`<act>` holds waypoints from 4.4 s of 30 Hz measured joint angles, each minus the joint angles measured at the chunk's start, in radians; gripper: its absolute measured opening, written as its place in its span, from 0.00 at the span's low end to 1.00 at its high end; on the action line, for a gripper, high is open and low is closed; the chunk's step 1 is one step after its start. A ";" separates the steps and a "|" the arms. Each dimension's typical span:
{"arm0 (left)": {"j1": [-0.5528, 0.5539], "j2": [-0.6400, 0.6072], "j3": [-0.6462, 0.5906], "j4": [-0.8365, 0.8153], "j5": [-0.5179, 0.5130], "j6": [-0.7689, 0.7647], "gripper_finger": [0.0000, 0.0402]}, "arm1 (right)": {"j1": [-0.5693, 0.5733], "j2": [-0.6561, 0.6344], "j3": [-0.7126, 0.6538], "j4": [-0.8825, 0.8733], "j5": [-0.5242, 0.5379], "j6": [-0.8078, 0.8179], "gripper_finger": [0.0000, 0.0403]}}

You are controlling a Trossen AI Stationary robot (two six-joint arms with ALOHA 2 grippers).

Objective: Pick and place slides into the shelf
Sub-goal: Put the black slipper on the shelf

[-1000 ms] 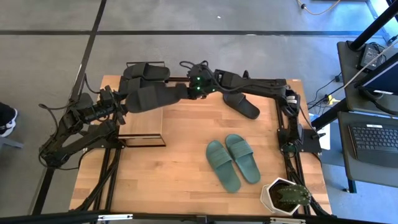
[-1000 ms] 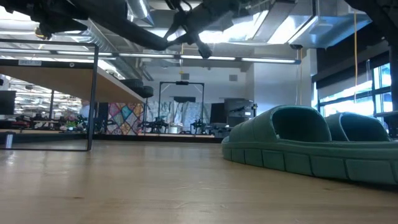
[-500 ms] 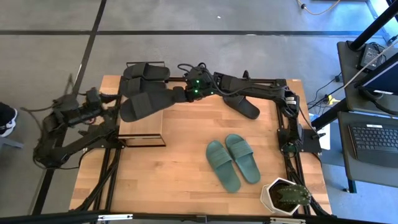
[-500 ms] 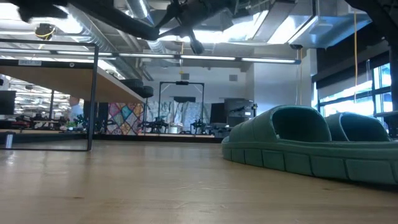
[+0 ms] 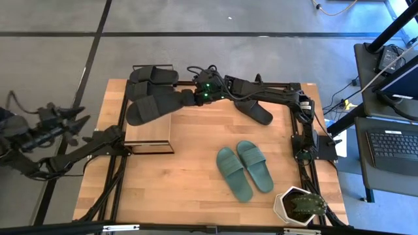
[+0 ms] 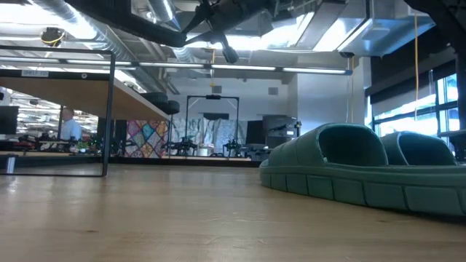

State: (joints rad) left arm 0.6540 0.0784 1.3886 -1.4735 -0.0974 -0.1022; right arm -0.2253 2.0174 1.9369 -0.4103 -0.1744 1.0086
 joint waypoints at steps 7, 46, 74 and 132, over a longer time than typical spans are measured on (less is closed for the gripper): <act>0.000 0.000 0.080 -0.063 -0.031 0.000 0.53 | 0.000 0.000 0.000 -0.001 0.124 0.054 0.12; 0.000 0.000 0.073 -0.098 -0.043 0.000 0.53 | 0.014 0.225 0.000 0.213 0.162 0.169 0.13; 0.000 0.000 0.073 -0.098 -0.043 -0.001 0.53 | 0.035 0.226 0.000 0.221 0.155 0.212 0.27; 0.000 0.001 0.073 -0.098 0.018 -0.056 0.53 | 0.021 0.226 0.001 0.205 -0.028 -0.059 0.50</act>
State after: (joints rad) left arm 0.6537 0.0792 1.4617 -1.5711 -0.0799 -0.1584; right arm -0.2043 2.2433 1.9377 -0.2051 -0.2027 0.9496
